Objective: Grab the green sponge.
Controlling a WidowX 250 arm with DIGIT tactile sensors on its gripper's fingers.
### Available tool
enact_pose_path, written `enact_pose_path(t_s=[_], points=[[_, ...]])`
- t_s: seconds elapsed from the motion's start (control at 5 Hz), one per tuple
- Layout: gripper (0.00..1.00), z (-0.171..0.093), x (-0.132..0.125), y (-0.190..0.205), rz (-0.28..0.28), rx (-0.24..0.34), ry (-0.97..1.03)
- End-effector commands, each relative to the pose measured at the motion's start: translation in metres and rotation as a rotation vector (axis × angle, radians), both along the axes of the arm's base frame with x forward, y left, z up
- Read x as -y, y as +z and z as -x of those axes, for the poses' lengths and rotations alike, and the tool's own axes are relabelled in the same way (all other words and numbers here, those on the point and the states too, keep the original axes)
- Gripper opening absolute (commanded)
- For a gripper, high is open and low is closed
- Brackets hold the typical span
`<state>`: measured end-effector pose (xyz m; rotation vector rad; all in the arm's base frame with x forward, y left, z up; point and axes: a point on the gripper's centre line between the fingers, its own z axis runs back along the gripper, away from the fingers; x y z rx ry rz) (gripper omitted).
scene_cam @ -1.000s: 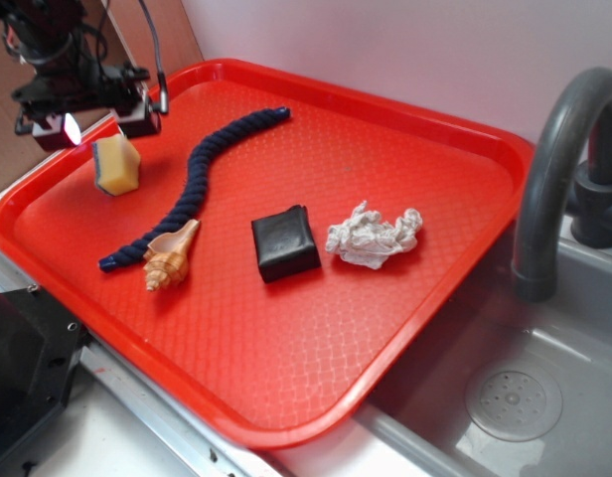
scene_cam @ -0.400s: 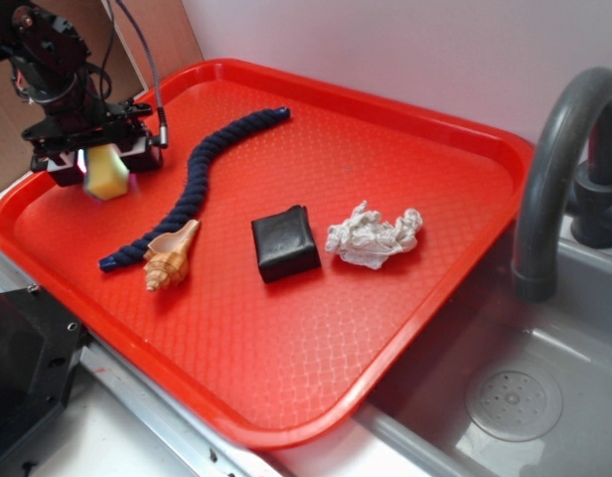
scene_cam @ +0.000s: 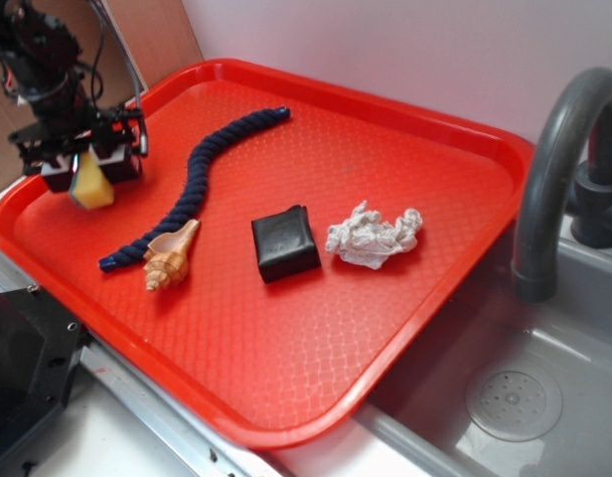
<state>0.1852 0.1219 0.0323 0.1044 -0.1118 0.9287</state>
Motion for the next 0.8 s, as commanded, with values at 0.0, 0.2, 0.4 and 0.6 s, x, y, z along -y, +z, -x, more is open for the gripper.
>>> enact_pose_path(t_s=[0.0, 0.2, 0.4, 0.6], points=[[0.00, -0.012, 0.044, 0.113, 0.124, 0.089, -0.296], [0.00, -0.002, 0.080, 0.157, 0.194, 0.149, -0.410], [0.00, 0.008, 0.102, 0.179, 0.217, 0.195, -0.468], [0.00, 0.009, 0.096, 0.173, 0.272, 0.230, -0.432]])
